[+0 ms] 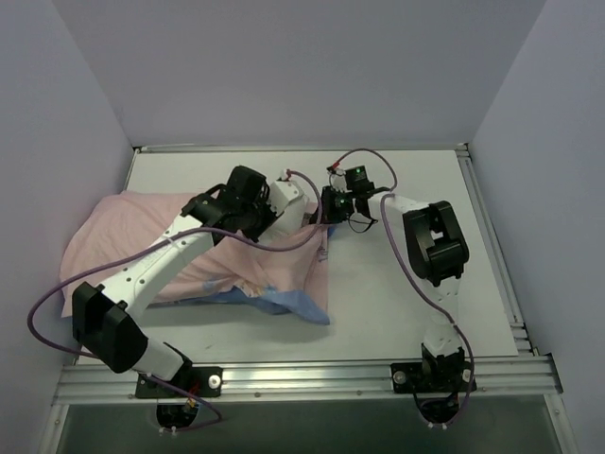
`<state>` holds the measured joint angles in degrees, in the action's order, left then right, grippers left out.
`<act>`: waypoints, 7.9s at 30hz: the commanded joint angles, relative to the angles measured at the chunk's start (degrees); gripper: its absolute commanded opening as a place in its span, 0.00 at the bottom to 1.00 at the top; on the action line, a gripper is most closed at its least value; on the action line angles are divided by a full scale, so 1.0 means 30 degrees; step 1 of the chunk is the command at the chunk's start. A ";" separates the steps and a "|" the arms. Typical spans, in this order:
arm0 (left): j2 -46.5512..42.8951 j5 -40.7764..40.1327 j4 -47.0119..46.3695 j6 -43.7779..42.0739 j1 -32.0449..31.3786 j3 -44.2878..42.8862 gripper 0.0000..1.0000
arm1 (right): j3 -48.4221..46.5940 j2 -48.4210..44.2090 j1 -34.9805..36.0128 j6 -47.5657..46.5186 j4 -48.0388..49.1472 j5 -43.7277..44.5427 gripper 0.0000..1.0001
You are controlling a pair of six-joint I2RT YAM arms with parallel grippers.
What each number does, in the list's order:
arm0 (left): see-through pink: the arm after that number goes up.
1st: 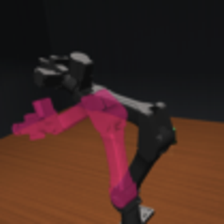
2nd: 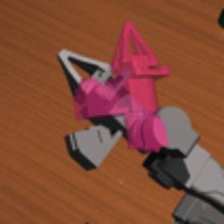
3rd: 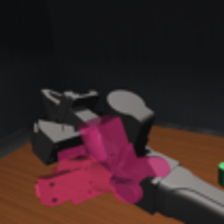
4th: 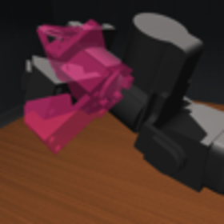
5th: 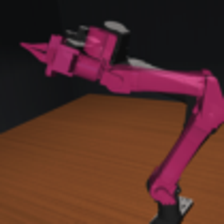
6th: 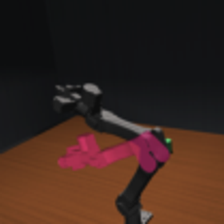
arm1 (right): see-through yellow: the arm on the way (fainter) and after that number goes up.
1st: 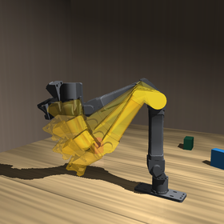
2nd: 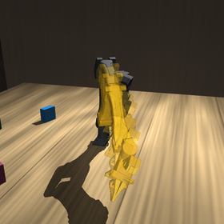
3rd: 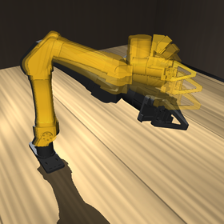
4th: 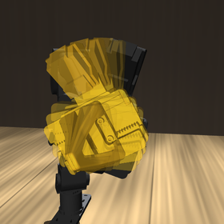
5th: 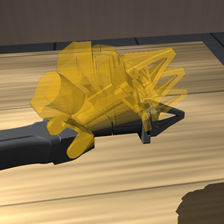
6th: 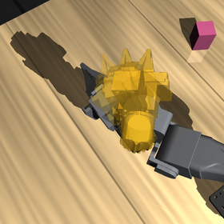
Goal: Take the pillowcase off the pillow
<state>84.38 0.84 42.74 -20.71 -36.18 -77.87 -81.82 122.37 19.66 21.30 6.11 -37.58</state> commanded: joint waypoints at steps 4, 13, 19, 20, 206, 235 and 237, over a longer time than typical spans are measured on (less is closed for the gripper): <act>0.1336 -0.1921 -0.0006 0.2039 0.1954 -0.8364 0.02 | 0.2572 -0.1935 0.0711 -0.0772 0.3118 0.0459 0.17; 0.4215 -0.1892 -0.2058 0.2713 0.1544 -0.9435 0.02 | 0.2255 -1.1218 -0.0050 -0.1333 -0.2993 0.5607 0.64; 0.5445 -0.2360 -0.2294 0.3240 0.1309 -1.0693 0.02 | 0.2781 -1.2841 0.2495 0.0894 -0.0434 0.6524 0.70; 0.5535 -0.2419 -0.2294 0.3386 0.1338 -1.0869 0.02 | 0.2782 -1.2636 0.3050 0.1565 -0.0048 0.6580 0.70; -0.4397 0.5842 -0.1270 0.1774 1.8392 -0.4679 0.02 | -0.2478 -1.6387 -0.1789 -0.4255 -0.8744 1.7386 0.82; 0.2577 0.1210 0.1046 0.5027 1.0978 -2.5024 0.02 | 1.0106 -1.7666 0.1971 0.0371 -0.2772 0.6848 0.85; 0.2664 0.1214 0.0929 0.5087 1.0657 -2.4904 0.02 | 0.9931 -1.8169 0.2468 0.0254 -0.2331 0.5005 0.88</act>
<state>92.84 3.66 52.88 -7.73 -3.11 -151.50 -51.29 72.79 25.04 21.47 -5.34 -12.19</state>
